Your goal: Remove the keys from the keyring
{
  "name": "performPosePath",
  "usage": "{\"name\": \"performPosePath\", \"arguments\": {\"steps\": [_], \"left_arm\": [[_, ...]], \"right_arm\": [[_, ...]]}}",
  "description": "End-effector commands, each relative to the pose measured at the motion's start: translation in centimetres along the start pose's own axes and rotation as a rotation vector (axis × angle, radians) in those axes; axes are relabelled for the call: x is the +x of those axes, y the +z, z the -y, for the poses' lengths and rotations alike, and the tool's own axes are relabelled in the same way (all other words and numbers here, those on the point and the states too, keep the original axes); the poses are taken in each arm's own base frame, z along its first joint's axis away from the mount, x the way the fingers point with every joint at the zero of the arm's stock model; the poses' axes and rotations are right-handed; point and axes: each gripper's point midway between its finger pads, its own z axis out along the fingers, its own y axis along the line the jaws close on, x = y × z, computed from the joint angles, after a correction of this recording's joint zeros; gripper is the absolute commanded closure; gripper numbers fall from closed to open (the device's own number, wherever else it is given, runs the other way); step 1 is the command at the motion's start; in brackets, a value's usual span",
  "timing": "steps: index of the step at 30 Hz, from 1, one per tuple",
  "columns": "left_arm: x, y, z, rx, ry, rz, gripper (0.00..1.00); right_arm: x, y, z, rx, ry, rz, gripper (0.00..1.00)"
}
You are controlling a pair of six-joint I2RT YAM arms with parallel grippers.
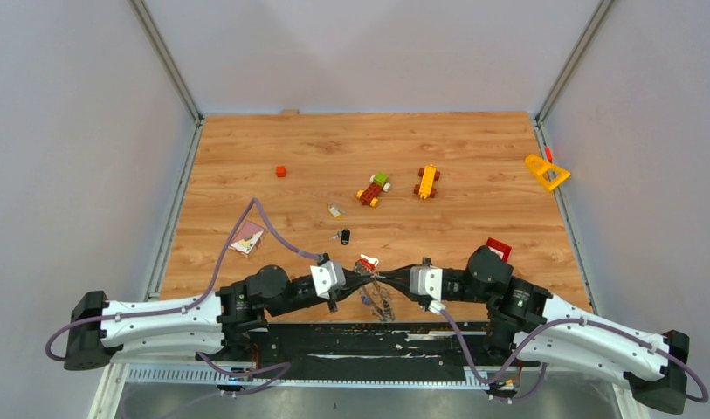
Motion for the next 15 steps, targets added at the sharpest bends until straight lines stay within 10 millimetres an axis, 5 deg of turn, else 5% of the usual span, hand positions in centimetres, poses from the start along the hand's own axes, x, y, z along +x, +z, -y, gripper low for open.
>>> {"name": "performPosePath", "arguments": {"steps": [1, 8, 15], "left_arm": [[1.3, -0.5, -1.5, -0.046, 0.107, -0.193, 1.00], [2.6, -1.0, -2.8, -0.075, 0.203, -0.419, 1.00], [2.2, -0.1, -3.0, -0.066, 0.238, -0.460, 1.00]], "right_arm": [[-2.1, 0.0, 2.1, 0.068, -0.039, 0.035, 1.00], [-0.6, 0.4, 1.9, 0.054, -0.019, -0.038, 1.00], [-0.8, 1.2, 2.0, 0.045, -0.006, -0.024, 1.00]]}}
